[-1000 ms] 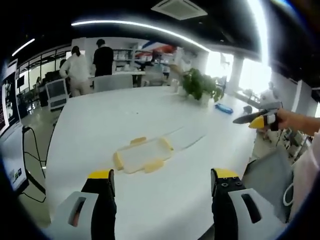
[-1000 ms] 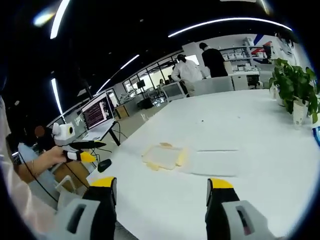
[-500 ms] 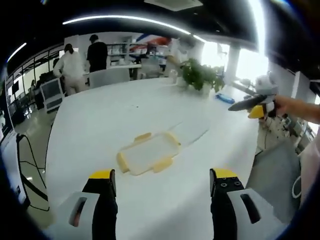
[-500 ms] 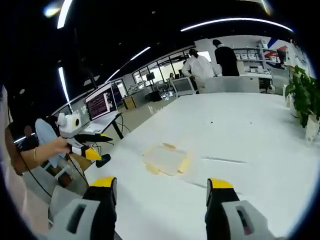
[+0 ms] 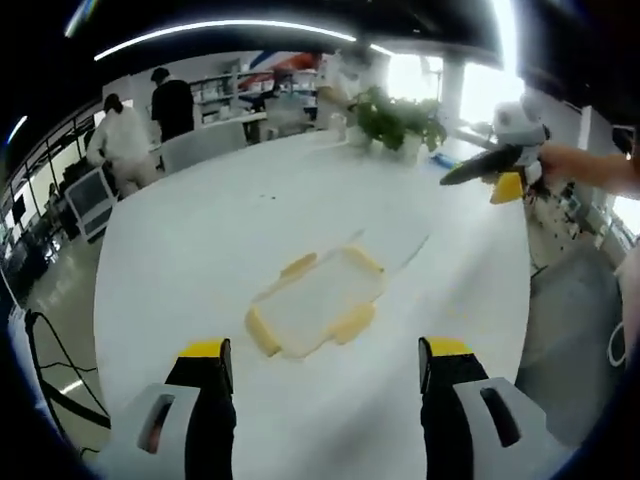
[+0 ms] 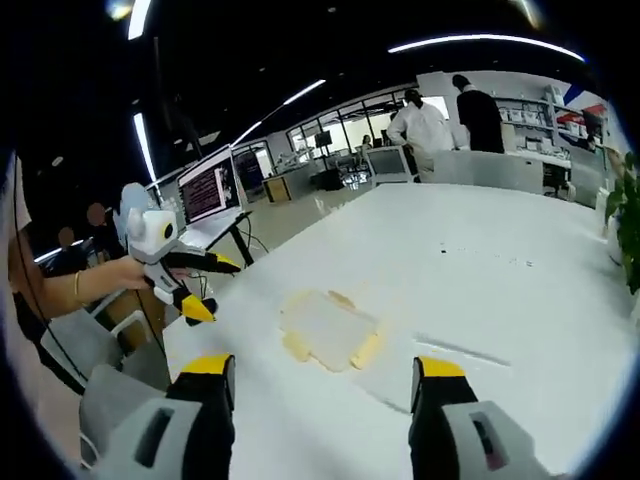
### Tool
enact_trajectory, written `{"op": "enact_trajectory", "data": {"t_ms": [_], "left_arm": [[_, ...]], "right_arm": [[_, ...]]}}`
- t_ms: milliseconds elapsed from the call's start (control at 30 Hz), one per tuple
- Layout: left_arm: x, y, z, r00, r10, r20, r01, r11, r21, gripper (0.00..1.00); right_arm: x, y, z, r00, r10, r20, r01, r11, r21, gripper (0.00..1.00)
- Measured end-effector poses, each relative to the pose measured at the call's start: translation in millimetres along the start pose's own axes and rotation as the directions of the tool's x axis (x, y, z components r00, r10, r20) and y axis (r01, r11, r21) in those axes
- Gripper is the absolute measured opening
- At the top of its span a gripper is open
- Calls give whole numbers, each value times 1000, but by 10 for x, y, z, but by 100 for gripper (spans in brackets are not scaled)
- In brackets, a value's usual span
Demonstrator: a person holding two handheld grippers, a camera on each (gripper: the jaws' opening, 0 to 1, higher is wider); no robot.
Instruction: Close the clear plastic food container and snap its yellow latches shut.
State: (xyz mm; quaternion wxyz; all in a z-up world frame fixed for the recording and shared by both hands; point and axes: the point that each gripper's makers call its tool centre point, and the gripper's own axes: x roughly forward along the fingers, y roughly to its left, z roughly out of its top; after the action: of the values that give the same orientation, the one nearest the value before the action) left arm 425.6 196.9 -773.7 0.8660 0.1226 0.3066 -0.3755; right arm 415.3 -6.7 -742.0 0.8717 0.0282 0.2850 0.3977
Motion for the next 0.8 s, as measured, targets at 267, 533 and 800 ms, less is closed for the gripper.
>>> {"op": "enact_trajectory", "data": {"t_ms": [267, 533, 800], "left_arm": [[277, 119, -74, 995, -46, -86, 55, 993, 106, 74], [448, 349, -218, 986, -17, -166, 58, 968, 245, 72], [585, 418, -351, 965, -58, -257, 138, 942, 306, 70]], "right_arm": [[249, -83, 47, 996, 41, -77, -52, 989, -138, 68], [575, -122, -25, 970, 75, -231, -151, 931, -333, 65], [839, -166, -135, 917, 100, -385, -262, 880, -397, 63]]}}
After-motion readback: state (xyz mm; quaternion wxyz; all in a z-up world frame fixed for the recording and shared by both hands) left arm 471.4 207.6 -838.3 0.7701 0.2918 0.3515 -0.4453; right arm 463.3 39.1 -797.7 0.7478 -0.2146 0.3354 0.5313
